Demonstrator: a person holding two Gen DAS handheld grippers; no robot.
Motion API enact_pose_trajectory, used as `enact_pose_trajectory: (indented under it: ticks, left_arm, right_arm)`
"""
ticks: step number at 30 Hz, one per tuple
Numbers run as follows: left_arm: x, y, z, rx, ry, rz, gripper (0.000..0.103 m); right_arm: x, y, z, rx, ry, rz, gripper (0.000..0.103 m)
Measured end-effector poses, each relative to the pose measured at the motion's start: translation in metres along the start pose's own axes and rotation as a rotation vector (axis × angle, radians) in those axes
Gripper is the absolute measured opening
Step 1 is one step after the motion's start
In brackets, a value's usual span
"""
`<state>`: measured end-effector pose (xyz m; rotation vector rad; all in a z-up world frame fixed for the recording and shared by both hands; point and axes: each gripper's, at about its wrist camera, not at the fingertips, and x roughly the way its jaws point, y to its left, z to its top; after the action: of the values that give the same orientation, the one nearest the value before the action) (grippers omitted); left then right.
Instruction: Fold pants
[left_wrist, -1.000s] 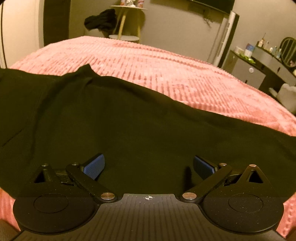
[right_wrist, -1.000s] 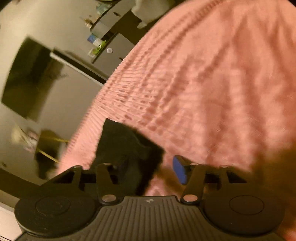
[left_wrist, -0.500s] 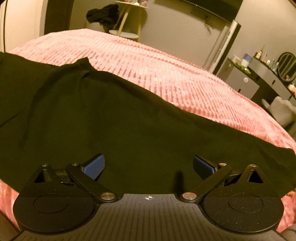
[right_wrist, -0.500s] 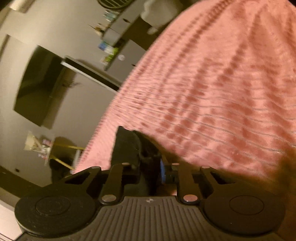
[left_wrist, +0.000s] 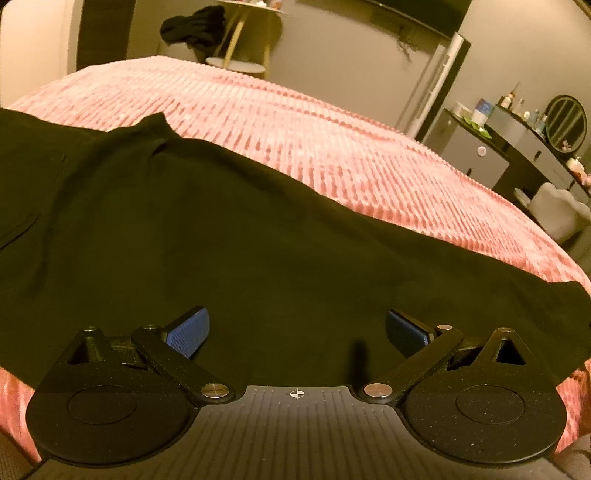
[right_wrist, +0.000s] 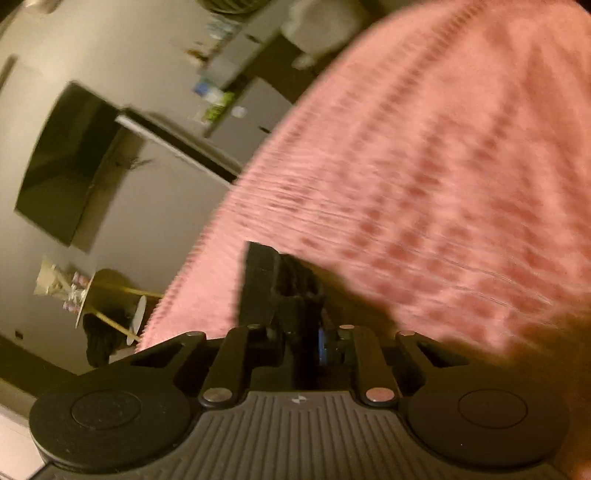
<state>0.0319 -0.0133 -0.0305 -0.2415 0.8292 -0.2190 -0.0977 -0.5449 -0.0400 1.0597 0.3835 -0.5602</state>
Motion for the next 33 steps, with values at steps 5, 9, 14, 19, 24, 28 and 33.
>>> enact_pose_trajectory:
  ticks: [5, 9, 14, 19, 24, 28, 33]
  left_arm:
    - [-0.004, 0.003, 0.004, -0.031, -0.026, -0.028, 0.103]
    - [-0.010, 0.005, 0.006, -0.055, -0.054, -0.063, 0.103]
    - [-0.018, 0.013, 0.009, -0.087, -0.088, -0.076, 0.103]
    - [-0.018, 0.023, 0.013, -0.119, -0.097, -0.108, 0.103]
    - [-0.008, 0.025, 0.016, -0.163, -0.048, -0.194, 0.103]
    - [-0.002, 0.023, 0.015, -0.185, 0.003, -0.282, 0.103]
    - [0.012, 0.013, 0.013, -0.202, 0.081, -0.355, 0.103]
  right_arm:
    - [-0.038, 0.114, -0.043, -0.317, -0.052, 0.182, 0.014]
    - [-0.050, 0.190, -0.137, -0.610, 0.011, 0.323, 0.015]
    - [-0.016, 0.212, -0.268, -0.893, 0.314, 0.362, 0.024]
    - [0.001, 0.204, -0.293, -0.958, 0.554, 0.309, 0.054]
    - [-0.020, 0.199, -0.231, -0.775, 0.493, 0.392, 0.064]
    - [-0.012, 0.178, -0.186, -0.705, 0.393, 0.102, 0.045]
    - [0.026, 0.137, -0.167, -0.554, 0.494, -0.143, 0.025]
